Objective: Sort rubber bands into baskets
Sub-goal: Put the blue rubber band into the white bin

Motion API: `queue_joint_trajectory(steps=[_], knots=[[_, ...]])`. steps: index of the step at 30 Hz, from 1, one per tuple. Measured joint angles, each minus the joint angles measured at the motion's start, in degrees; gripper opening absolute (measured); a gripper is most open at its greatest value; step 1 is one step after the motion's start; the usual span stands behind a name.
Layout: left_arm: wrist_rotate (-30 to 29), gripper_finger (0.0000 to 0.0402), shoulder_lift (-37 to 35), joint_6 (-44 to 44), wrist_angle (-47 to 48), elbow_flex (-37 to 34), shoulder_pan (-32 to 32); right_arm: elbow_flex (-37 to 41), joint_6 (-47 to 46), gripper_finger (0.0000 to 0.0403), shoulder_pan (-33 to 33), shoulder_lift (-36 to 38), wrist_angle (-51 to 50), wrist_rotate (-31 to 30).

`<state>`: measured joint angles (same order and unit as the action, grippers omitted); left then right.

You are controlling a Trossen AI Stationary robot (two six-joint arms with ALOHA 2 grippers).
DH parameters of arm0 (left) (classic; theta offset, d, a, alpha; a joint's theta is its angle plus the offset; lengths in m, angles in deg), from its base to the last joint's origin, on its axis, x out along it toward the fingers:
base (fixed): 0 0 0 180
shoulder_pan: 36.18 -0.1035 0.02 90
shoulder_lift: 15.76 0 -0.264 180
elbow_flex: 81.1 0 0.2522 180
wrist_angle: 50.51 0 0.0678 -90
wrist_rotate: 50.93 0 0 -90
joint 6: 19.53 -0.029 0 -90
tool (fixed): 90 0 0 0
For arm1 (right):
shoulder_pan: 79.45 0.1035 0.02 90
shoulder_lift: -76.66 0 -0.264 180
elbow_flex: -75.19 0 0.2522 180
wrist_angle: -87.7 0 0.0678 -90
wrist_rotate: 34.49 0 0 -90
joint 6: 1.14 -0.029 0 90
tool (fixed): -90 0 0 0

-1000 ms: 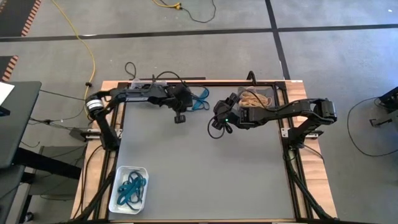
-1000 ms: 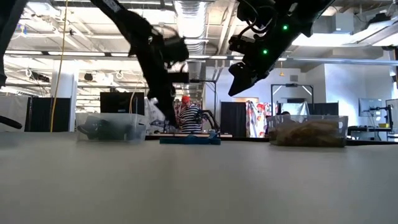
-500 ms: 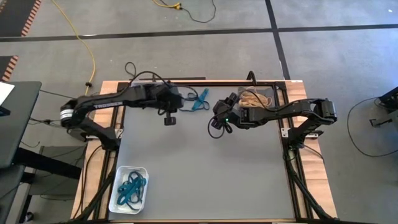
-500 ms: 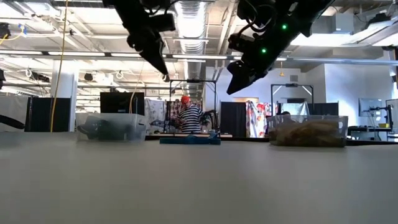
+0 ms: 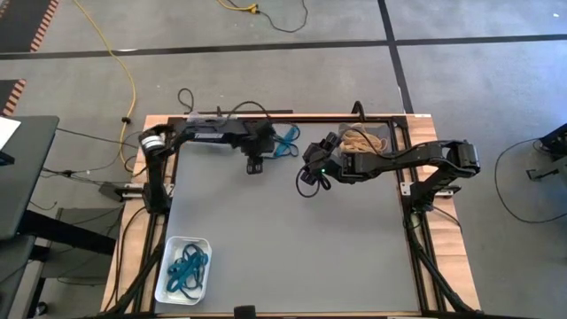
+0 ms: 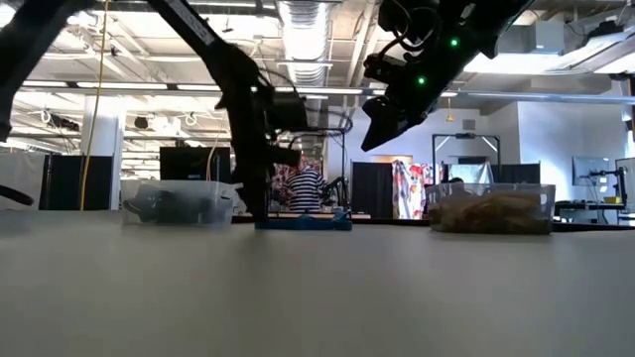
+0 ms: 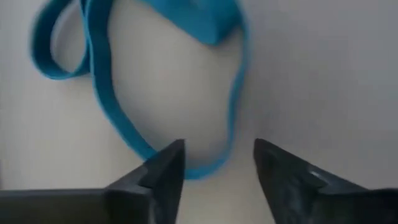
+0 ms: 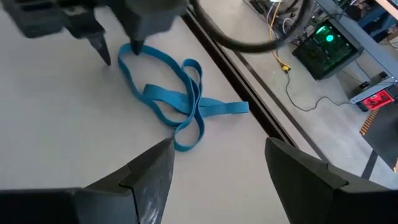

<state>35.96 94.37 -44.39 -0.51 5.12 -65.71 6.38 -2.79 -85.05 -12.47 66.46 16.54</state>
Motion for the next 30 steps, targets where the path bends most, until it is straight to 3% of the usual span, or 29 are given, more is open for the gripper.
queue_joint_trajectory(steps=[4, 8, 12, 18, 30], knots=[[3.4, 0.0215, 4.0, 0.0, 0.7, 2.8, -2.2, 0.0, 0.0, 0.0282, 0.0, 0.0, -0.9, 0.3], [4.0, 0.0208, 5.2, -0.4, 0.9, 4.6, -3.1, 0.0, -0.2, 0.0282, 0.0, 0.0, -2.2, 0.5], [4.7, 0.0155, 5.3, -2.4, 1.4, 4.8, -3.1, 0.0, -0.3, 0.0282, 0.0, 0.0, -3.0, 0.5], [7.1, 0.0016, 5.1, -4.9, 3.8, 4.4, -1.9, 0.0, -0.5, 0.0282, 0.0, 0.0, -2.9, 0.5], [3.3, 0.0000, 1.8, -4.0, 17.2, 7.7, 6.8, 0.0, -0.9, 0.0282, 0.4, 0.0, -2.8, 0.5]])
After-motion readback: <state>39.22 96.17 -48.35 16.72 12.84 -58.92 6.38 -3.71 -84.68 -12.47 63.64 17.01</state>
